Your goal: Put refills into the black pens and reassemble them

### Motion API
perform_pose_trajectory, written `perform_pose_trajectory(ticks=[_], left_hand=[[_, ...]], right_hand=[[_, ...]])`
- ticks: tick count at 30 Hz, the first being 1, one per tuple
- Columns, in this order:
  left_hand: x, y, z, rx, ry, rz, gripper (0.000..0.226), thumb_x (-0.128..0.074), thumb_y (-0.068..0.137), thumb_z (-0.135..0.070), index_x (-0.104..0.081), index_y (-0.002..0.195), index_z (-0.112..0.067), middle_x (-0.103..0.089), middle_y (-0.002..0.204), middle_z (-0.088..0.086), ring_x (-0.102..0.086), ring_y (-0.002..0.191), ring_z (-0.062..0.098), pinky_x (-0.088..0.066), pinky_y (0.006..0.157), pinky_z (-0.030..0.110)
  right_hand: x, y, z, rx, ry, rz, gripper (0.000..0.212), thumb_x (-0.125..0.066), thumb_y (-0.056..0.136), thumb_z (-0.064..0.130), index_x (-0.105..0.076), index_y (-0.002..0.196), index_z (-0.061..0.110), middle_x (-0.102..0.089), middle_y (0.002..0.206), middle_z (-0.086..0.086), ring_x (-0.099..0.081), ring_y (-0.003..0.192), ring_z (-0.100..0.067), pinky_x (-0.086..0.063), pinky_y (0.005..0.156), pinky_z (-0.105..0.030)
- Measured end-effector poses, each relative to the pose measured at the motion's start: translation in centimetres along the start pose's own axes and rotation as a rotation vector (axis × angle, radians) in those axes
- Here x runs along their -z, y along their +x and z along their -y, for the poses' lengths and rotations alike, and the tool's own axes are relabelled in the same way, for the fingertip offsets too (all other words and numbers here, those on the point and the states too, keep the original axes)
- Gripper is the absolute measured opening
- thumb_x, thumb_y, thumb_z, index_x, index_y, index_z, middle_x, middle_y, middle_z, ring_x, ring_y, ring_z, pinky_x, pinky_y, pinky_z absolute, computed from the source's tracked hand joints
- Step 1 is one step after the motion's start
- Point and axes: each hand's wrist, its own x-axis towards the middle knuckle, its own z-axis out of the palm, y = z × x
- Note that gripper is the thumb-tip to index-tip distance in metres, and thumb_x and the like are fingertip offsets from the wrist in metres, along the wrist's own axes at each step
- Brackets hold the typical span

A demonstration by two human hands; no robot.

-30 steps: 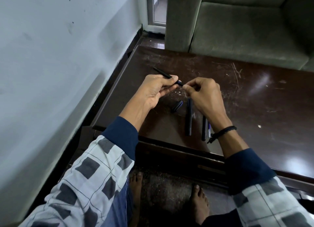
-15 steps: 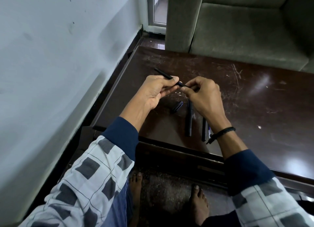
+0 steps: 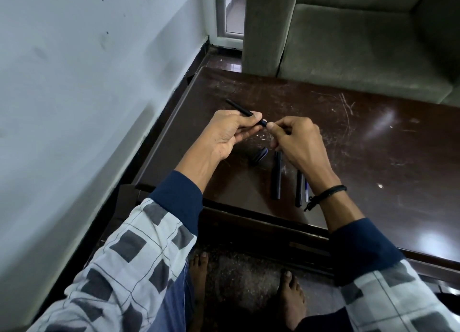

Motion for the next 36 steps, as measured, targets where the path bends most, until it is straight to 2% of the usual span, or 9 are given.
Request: perform_pose_trajectory(ticks=[3,8,14,19,24,27,30,33,36], left_hand=[[-0.04,0.01,-0.03,-0.003,-0.008,-0.004,0.007,-0.074,0.086,0.005,-0.075,0.094,0.005,-0.078,0.083,0.014,-0.077,0.075,0.019,-0.06,0.067,0.021],[-0.15,0.03,0.08,-0.001,0.009,0.01,0.006,-0.075,0.086,0.004,-0.075,0.092,0.003,-0.078,0.083,0.014,-0.077,0.075,0.018,-0.06,0.067,0.021],[-0.06,0.21,0.15,0.002,0.007,0.009,0.003,-0.076,0.085,0.004,-0.076,0.087,0.002,-0.078,0.083,0.014,-0.077,0.077,0.02,-0.06,0.067,0.021],[-0.12,0.15,0.2,0.005,0.024,0.009,0.004,-0.076,0.085,0.004,-0.077,0.088,0.001,-0.079,0.083,0.014,-0.077,0.076,0.019,-0.06,0.067,0.021],[-0.21,0.05,0.14,0.001,0.016,0.004,0.004,-0.075,0.086,0.004,-0.075,0.089,0.002,-0.078,0.08,0.012,-0.077,0.074,0.018,-0.06,0.067,0.021],[-0.22,-0.02,0.14,0.005,0.027,0.011,0.007,-0.075,0.086,0.004,-0.075,0.093,0.004,-0.078,0.082,0.013,-0.077,0.076,0.018,-0.06,0.069,0.022],[-0.14,0.0,0.03,0.002,0.019,0.008,0.007,-0.075,0.086,0.004,-0.075,0.093,0.004,-0.078,0.082,0.013,-0.077,0.077,0.019,-0.06,0.069,0.022],[-0.13,-0.01,0.05,0.001,0.02,0.01,0.006,-0.074,0.086,0.005,-0.075,0.092,0.004,-0.078,0.081,0.013,-0.077,0.076,0.018,-0.06,0.068,0.021],[-0.22,-0.09,0.1,0.007,0.032,0.018,0.006,-0.074,0.086,0.004,-0.076,0.092,0.003,-0.078,0.083,0.014,-0.077,0.076,0.018,-0.06,0.069,0.022]], right_hand=[[-0.04,-0.09,0.1,0.022,-0.01,-0.038,0.018,-0.076,0.091,0.04,-0.071,0.094,0.024,-0.072,0.077,0.007,-0.07,0.076,-0.012,-0.057,0.072,-0.036],[-0.04,0.01,-0.05,-0.011,-0.034,-0.016,0.024,-0.066,0.098,0.043,-0.073,0.085,0.024,-0.072,0.067,0.005,-0.07,0.069,-0.015,-0.06,0.072,-0.042],[-0.09,-0.04,0.02,0.023,-0.035,-0.057,0.014,-0.076,0.092,0.038,-0.071,0.088,0.026,-0.069,0.073,0.01,-0.067,0.073,-0.008,-0.051,0.067,-0.031],[0.0,0.05,-0.13,0.0,-0.032,-0.003,0.02,-0.069,0.097,0.04,-0.076,0.089,0.023,-0.073,0.07,0.007,-0.071,0.072,-0.013,-0.059,0.073,-0.038],[-0.04,-0.03,-0.02,0.022,-0.036,-0.049,0.013,-0.076,0.092,0.036,-0.073,0.089,0.024,-0.07,0.074,0.009,-0.067,0.073,-0.009,-0.049,0.063,-0.029],[-0.12,-0.01,-0.03,0.009,-0.042,-0.019,0.019,-0.069,0.097,0.038,-0.074,0.086,0.024,-0.072,0.071,0.006,-0.07,0.074,-0.013,-0.053,0.067,-0.032],[-0.03,0.01,0.04,0.007,-0.013,-0.016,0.016,-0.072,0.095,0.039,-0.075,0.091,0.023,-0.073,0.074,0.007,-0.07,0.074,-0.011,-0.057,0.071,-0.033],[-0.11,-0.03,0.0,0.019,-0.026,-0.033,0.012,-0.074,0.094,0.036,-0.074,0.091,0.025,-0.071,0.073,0.008,-0.068,0.073,-0.009,-0.05,0.064,-0.029],[-0.18,0.06,-0.15,0.012,-0.049,-0.014,0.02,-0.069,0.097,0.038,-0.074,0.087,0.023,-0.07,0.071,0.007,-0.068,0.074,-0.013,-0.044,0.062,-0.028]])
